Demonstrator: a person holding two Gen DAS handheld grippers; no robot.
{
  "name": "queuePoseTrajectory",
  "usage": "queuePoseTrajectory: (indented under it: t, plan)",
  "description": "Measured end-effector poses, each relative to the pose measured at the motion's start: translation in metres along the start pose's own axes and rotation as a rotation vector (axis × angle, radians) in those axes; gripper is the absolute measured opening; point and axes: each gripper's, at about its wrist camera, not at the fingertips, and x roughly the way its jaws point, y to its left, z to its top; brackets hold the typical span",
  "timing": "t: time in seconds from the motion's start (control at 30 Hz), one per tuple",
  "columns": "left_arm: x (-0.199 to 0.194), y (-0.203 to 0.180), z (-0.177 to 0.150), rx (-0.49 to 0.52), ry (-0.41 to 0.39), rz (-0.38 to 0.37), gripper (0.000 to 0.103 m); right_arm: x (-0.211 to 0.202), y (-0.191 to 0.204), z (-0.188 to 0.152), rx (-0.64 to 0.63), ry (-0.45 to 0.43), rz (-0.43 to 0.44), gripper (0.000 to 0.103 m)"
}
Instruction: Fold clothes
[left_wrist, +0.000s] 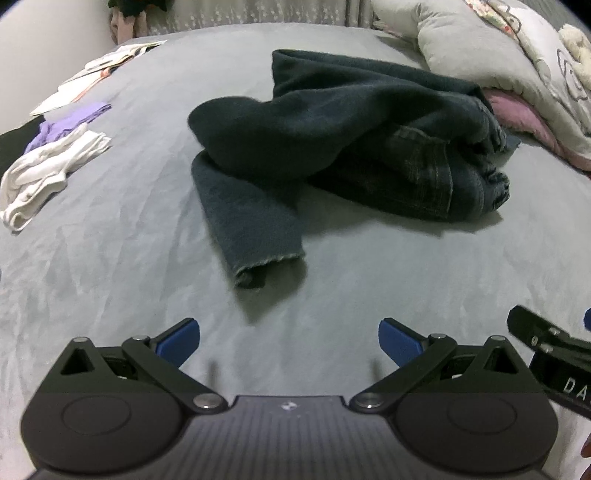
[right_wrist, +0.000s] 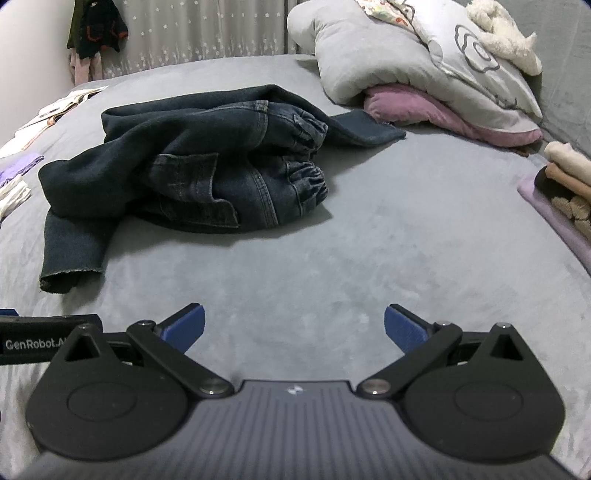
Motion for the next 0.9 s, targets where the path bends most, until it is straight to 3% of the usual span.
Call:
queuePoseTrajectory:
  t: [0.27, 0.4, 0.5, 0.6, 0.7, 0.9]
  plan:
    - [0.003, 0.001, 0.032, 0.096, -0.058, -0.050, 0.102, 0.018, -0.010, 0.020, -0.032, -0.001, 0.051, 0.103]
    - [0.007, 0.003, 0.047, 0.124, -0.087, -0.033, 0.102, 0.028, -0.008, 0.030, -0.058, -0.001, 0.082, 0.103]
    - [0.019, 0.013, 0.054, 0.106, -0.053, -0.081, 0.102, 0.036, -0.009, 0.047, -0.069, -0.007, 0.095, 0.103]
    - [0.029, 0.020, 0.055, 0.106, -0.040, -0.078, 0.103, 0.045, -0.016, 0.063, -0.049, -0.002, 0.139, 0.103]
    - [0.036, 0.025, 0.058, 0.119, -0.065, -0.050, 0.103, 0.059, -0.024, 0.076, -0.028, 0.002, 0.151, 0.103]
    - [0.040, 0.037, 0.065, 0.069, -0.106, -0.100, 0.102, 0.071, -0.031, 0.078, 0.002, -0.032, 0.199, 0.102]
